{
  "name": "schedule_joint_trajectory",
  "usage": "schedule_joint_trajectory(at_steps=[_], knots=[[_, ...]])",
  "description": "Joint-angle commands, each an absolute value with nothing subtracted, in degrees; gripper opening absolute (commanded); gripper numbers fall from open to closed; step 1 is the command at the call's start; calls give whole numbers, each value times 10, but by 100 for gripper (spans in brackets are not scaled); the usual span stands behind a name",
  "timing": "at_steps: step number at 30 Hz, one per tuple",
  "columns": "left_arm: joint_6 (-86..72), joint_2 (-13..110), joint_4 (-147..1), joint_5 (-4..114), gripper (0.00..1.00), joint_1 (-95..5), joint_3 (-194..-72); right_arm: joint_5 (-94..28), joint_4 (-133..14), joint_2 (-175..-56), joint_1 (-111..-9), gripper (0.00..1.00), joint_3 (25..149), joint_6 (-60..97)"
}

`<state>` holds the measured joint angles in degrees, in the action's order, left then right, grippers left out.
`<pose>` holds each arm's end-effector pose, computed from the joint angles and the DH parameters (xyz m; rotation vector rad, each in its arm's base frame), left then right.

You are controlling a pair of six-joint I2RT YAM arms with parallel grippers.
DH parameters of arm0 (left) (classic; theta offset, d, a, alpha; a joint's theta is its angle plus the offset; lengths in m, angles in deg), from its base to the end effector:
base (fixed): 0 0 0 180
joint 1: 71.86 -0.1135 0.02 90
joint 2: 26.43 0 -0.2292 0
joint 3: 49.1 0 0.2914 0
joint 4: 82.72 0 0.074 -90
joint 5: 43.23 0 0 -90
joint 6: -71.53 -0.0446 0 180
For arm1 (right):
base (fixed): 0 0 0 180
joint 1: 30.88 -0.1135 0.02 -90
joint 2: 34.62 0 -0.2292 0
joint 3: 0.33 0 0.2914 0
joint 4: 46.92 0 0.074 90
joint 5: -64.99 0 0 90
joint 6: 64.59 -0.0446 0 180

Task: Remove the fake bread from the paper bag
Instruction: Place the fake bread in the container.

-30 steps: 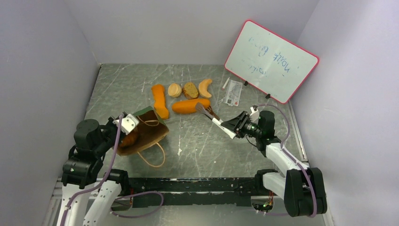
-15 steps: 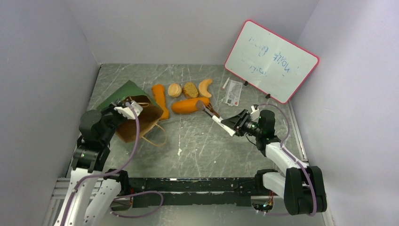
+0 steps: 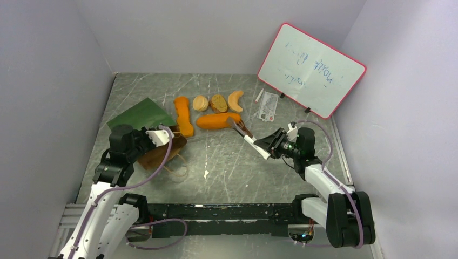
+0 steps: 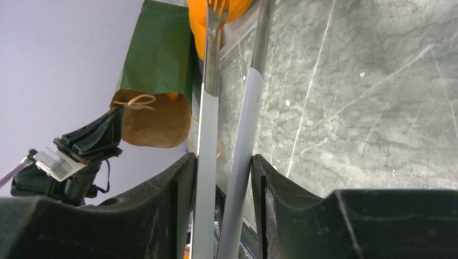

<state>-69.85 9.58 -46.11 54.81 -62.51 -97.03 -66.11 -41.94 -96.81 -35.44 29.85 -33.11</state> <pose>0.2230 -0.0430 0.2591 1.0944 1.6889 0.3302 0.2529 0.0496 0.1129 0.5387 2.1526 1.3838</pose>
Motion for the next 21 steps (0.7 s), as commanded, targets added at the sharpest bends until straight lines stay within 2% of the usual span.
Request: schedule_joint_trajectory(at_steps=[1, 7, 21], knots=[[-671, 84, -441, 581, 7, -629, -973, -663, -459, -923, -351, 45, 286, -314], [-641, 72, -432, 581, 7, -629, -975, -651, -503, -853, -350, 45, 292, -319], [-608, 68, -435, 587, 7, -629, -981, -630, -572, -820, -348, 41, 330, -293]])
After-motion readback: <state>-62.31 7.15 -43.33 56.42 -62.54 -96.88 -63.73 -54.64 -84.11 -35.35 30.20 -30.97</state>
